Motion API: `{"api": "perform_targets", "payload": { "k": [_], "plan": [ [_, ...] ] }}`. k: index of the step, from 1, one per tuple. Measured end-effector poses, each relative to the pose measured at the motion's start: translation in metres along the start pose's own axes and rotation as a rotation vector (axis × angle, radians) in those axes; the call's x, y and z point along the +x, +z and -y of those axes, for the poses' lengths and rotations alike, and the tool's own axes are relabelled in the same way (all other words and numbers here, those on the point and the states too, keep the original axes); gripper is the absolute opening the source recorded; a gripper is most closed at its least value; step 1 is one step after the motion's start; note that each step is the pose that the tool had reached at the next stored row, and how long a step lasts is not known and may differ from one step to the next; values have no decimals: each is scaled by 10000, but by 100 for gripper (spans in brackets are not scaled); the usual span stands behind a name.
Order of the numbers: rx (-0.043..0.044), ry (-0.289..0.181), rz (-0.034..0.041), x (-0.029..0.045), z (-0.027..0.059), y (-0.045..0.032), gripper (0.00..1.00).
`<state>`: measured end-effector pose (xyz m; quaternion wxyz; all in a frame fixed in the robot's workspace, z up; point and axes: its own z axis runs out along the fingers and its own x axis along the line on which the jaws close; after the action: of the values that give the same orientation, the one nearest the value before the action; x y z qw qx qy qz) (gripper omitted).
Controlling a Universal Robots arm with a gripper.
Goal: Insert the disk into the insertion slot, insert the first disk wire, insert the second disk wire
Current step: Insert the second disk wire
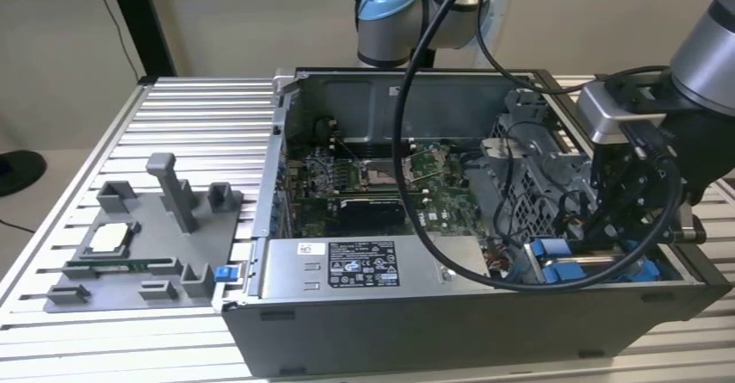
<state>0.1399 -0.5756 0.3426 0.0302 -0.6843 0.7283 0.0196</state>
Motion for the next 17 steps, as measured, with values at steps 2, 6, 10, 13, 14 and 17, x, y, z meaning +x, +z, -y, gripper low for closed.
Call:
{"api": "perform_targets", "payload": {
  "k": [2,6,10,13,14,17],
  "plan": [
    [31,-7,19,0,-2,0,0],
    [96,-17,36,1,-10,0,0],
    [131,-19,40,1,-14,5,0],
    [211,-23,40,3,-21,19,0],
    [247,-26,43,4,-25,28,0],
    [323,-31,47,6,-33,43,0]
  ]
}}
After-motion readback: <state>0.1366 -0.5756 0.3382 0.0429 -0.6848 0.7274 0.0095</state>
